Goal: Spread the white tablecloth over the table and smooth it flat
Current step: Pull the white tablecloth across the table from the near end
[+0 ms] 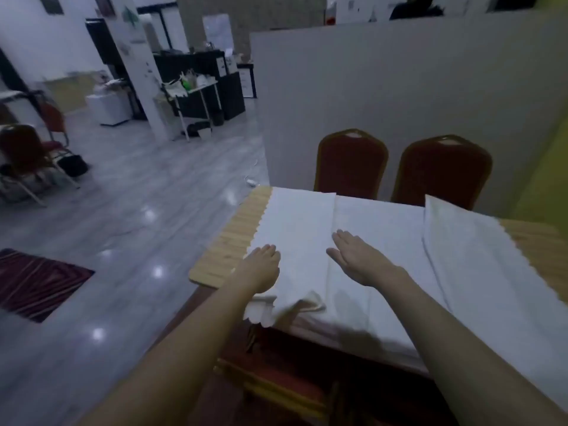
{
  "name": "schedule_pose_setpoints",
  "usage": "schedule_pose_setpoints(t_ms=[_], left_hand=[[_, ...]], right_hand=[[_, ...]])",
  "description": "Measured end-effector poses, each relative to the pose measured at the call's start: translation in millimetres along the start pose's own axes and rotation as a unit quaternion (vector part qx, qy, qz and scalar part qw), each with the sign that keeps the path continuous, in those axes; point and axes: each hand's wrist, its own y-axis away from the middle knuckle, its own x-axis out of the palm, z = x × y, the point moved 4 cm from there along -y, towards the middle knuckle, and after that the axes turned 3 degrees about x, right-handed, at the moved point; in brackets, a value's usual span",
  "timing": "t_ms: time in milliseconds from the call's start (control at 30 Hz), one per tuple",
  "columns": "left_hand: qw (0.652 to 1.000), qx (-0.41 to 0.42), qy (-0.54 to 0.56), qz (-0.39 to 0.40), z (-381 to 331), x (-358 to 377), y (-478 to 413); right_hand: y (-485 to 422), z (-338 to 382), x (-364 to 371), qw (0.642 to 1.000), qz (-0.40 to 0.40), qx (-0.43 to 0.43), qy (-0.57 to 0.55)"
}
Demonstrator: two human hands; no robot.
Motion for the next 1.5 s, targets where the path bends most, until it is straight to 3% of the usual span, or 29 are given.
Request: schedule_pose_setpoints(t_ms=[200, 467, 700, 867, 933, 1000, 1067, 1133, 1200, 1267, 1333, 1400, 1433, 1500], left_hand=[[0.988, -0.069, 0.104, 0.091, 42, 70, 5], [0.969, -0.082, 0.206, 0.108, 103, 126, -30], [0.950, -0.090, 0.284, 0.096, 129, 159, -47], [0.917, -0.110, 0.384, 0.001, 132, 154, -70], [0.914, -0.102, 0.391, -0.026, 131, 149, -82], [0.926, -0.062, 0.372, 0.006, 124, 153, -90], [0.947, -0.018, 0.317, 0.054, 114, 161, -90], [0.966, -0.003, 0.251, 0.068, 108, 172, -84], [0.979, 0.003, 0.198, 0.055, 106, 182, -74], [0.976, 0.007, 0.217, 0.010, 109, 186, -62], [0.956, -0.017, 0.286, -0.067, 116, 183, -53], [0.915, -0.108, 0.352, -0.162, 125, 179, -50], [0.900, -0.148, 0.365, -0.187, 126, 175, -55], [0.907, -0.198, 0.332, -0.165, 121, 175, -73]], right_hand=[[-29, 21, 82, 0.994, 0.104, 0.009, -0.017], [-79, 31, 131, 0.984, 0.160, 0.068, -0.031], [-110, 33, 171, 0.967, 0.187, 0.160, -0.067], [-125, 59, 188, 0.970, 0.198, 0.110, -0.084], [-126, 69, 197, 0.977, 0.194, 0.069, -0.058], [-124, 64, 203, 0.977, 0.188, 0.088, -0.046], [-121, 54, 209, 0.963, 0.234, 0.124, -0.054], [-121, 50, 212, 0.948, 0.300, 0.091, -0.048], [-124, 52, 209, 0.932, 0.355, 0.022, -0.065], [-128, 59, 202, 0.905, 0.413, -0.039, -0.091], [-130, 61, 199, 0.865, 0.482, -0.037, -0.135], [-130, 61, 198, 0.834, 0.520, 0.006, -0.185], [-134, 57, 197, 0.843, 0.497, 0.026, -0.206], [-152, 36, 194, 0.915, 0.360, 0.034, -0.179]])
